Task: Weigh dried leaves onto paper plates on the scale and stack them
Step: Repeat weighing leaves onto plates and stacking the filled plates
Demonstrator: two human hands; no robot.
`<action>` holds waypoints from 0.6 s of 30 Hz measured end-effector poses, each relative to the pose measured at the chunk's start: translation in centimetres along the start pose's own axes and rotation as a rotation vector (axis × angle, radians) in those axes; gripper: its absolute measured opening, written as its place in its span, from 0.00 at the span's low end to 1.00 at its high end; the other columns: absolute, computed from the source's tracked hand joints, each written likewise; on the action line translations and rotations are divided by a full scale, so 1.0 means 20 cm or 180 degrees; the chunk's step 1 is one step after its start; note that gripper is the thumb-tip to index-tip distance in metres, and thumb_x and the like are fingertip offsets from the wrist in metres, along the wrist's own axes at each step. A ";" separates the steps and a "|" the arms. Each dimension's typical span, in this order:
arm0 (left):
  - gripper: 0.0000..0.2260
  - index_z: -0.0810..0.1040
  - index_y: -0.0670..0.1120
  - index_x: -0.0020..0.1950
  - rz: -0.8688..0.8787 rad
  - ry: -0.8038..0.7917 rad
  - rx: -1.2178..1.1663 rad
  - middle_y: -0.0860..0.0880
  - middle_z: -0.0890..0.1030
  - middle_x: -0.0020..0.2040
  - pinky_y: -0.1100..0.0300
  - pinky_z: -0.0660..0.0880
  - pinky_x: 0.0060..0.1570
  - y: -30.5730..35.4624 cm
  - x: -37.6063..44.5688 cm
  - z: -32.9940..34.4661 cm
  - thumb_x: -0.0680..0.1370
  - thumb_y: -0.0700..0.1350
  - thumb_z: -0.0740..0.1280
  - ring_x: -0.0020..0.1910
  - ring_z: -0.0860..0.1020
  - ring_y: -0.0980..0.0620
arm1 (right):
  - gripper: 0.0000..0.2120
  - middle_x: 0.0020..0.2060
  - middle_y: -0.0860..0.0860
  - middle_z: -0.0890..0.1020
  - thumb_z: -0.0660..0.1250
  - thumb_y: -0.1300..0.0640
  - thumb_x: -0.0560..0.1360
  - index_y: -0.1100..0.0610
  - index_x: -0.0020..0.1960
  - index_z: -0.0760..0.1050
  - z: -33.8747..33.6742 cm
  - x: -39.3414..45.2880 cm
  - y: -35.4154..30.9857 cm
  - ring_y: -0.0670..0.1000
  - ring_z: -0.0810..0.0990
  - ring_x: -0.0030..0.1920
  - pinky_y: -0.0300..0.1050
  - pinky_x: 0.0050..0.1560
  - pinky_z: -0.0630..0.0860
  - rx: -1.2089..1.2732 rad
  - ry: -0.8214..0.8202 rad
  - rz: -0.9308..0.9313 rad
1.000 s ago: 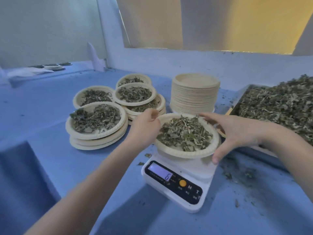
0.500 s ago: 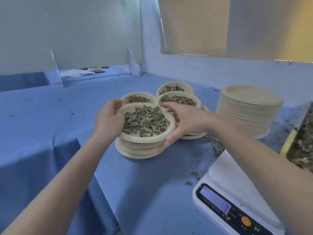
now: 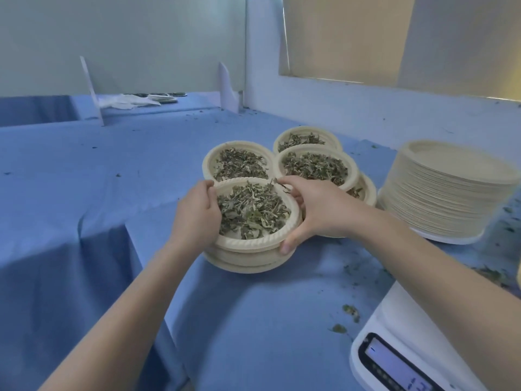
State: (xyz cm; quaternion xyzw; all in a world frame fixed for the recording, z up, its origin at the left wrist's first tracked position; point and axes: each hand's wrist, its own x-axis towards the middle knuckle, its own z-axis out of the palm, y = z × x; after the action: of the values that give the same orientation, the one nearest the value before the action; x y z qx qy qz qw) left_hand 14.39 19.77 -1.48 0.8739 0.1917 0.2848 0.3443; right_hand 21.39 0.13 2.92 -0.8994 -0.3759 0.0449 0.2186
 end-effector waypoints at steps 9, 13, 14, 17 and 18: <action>0.17 0.67 0.41 0.70 0.0036 -0.0300 0.0231 0.42 0.74 0.65 0.57 0.64 0.58 0.03 -0.02 -0.04 0.83 0.44 0.50 0.64 0.70 0.42 | 0.59 0.67 0.52 0.71 0.81 0.39 0.52 0.47 0.75 0.54 0.01 -0.03 -0.03 0.52 0.68 0.67 0.45 0.62 0.68 -0.0307 -0.0074 0.0052; 0.17 0.69 0.41 0.69 0.0244 -0.0246 0.0395 0.40 0.75 0.64 0.57 0.62 0.57 0.13 0.01 -0.14 0.83 0.43 0.50 0.64 0.70 0.43 | 0.60 0.72 0.48 0.66 0.81 0.39 0.52 0.48 0.76 0.53 -0.05 -0.08 -0.07 0.50 0.64 0.72 0.46 0.68 0.64 -0.0310 -0.0084 -0.0038; 0.16 0.70 0.40 0.67 0.0329 -0.0178 0.0432 0.39 0.75 0.63 0.57 0.62 0.55 0.16 0.02 -0.16 0.83 0.42 0.51 0.63 0.71 0.42 | 0.60 0.72 0.47 0.66 0.81 0.39 0.52 0.48 0.76 0.53 -0.06 -0.09 -0.08 0.50 0.63 0.72 0.46 0.69 0.64 -0.0329 -0.0079 -0.0054; 0.16 0.71 0.41 0.66 0.0610 -0.0118 0.0463 0.40 0.76 0.62 0.58 0.62 0.51 0.27 -0.01 -0.18 0.83 0.41 0.51 0.61 0.72 0.42 | 0.59 0.73 0.46 0.65 0.79 0.37 0.52 0.48 0.76 0.54 -0.11 -0.14 -0.09 0.49 0.63 0.72 0.44 0.67 0.63 -0.0392 0.0015 -0.0037; 0.16 0.70 0.43 0.67 0.0703 -0.0164 0.0417 0.42 0.76 0.62 0.60 0.62 0.50 0.32 -0.03 -0.17 0.82 0.41 0.52 0.62 0.72 0.43 | 0.59 0.73 0.46 0.65 0.79 0.36 0.53 0.48 0.76 0.54 -0.13 -0.16 -0.09 0.49 0.63 0.72 0.43 0.67 0.63 -0.0405 0.0069 -0.0022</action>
State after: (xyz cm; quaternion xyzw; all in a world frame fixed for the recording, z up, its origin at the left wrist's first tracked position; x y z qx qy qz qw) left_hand 12.65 16.66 4.86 0.9173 0.1037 0.2852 0.2578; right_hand 18.54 -1.87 5.73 -0.9106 -0.3787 0.0105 0.1652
